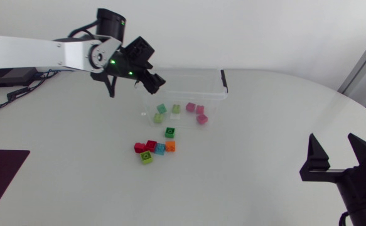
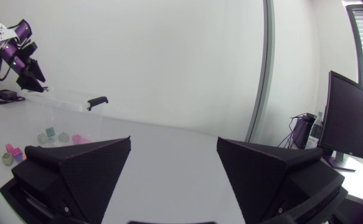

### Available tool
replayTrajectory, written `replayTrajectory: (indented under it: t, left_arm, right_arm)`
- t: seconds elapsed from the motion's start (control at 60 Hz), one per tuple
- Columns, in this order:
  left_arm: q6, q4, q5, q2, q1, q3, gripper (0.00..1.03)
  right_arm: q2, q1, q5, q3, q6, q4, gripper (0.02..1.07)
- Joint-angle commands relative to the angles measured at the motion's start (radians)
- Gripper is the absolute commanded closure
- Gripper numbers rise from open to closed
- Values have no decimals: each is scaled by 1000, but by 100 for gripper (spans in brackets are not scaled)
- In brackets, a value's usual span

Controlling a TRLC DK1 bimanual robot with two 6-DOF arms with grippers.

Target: Pick up the duplo bricks and place them in the container

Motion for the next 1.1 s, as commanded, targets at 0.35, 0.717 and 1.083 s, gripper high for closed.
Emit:
replayTrajectory:
  t: [0.35,0.717,1.083]
  left_arm:
    - [313,-88,282,-373,215,-323,6]
    - [695,-369,280,-244,187,-378,7]
    - [816,-402,158,-62,109,-375,7]
  right_arm:
    - [-7,5,1,-20,20,-7,7]
    - [-7,5,1,-20,20,-7,7]
    - [-7,5,1,-20,20,-7,7]
